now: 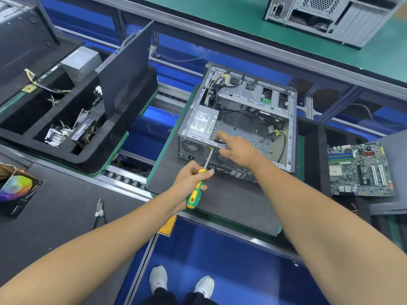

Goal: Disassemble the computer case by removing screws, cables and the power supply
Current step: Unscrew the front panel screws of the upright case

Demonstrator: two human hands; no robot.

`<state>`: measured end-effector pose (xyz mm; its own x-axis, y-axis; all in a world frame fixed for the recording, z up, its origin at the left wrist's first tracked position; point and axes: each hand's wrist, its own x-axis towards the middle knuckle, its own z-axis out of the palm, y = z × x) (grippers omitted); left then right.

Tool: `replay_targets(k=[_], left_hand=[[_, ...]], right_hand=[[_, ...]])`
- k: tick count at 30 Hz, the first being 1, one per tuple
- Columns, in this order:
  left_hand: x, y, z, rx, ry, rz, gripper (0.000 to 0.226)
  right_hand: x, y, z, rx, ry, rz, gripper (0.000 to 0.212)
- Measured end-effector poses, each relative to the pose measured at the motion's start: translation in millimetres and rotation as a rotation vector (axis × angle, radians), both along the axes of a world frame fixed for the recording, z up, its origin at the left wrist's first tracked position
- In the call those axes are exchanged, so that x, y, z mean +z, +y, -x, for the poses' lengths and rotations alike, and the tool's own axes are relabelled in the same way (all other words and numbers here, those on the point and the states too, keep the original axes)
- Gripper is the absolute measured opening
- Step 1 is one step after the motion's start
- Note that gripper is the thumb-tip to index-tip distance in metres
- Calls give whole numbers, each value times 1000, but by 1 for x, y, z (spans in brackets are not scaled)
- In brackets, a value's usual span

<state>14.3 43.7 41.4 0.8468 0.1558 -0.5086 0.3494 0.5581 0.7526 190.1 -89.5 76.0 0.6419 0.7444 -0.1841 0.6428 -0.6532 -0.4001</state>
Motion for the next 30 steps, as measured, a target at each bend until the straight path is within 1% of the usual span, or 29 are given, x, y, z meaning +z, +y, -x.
replay_targets(k=[4, 7, 10, 14, 15, 16, 17, 19, 21, 24, 27, 29, 30], left_hand=[[9, -3, 5, 28, 14, 14, 29], [12, -4, 9, 8, 62, -52, 28], [13, -5, 15, -41, 49, -212, 26], [11, -8, 16, -93, 16, -559, 19], [11, -10, 15, -104, 7, -596, 18], [11, -13, 14, -102, 0, -563, 18], [12, -15, 14, -87, 5, -481, 18], [11, -17, 14, -43, 54, -371, 31], [8, -17, 15, 7, 101, -340, 42], [4, -16, 14, 99, 125, -222, 43], [7, -16, 14, 158, 137, -91, 45], [10, -16, 15, 125, 136, -17, 41], [11, -17, 17, 91, 135, -13, 39]], right_hand=[[1, 1, -1, -10, 6, 12, 30], [0, 2, -2, -7, -11, 32, 32], [-1, 2, -2, -8, -31, 39, 32], [-1, 2, -1, -4, -28, 26, 30], [-1, 2, -1, -3, -27, 30, 30], [-1, 1, -1, 0, -27, 33, 30], [-1, 1, -1, 3, -30, 35, 31], [-2, 1, -1, 6, -42, 39, 32], [-2, 1, -1, 0, -55, 52, 35], [-1, 2, -1, -7, -59, 69, 38], [-1, 2, -1, -8, -56, 66, 35], [0, 2, 0, -8, -59, 59, 36], [0, 2, 0, -8, -65, 54, 36]])
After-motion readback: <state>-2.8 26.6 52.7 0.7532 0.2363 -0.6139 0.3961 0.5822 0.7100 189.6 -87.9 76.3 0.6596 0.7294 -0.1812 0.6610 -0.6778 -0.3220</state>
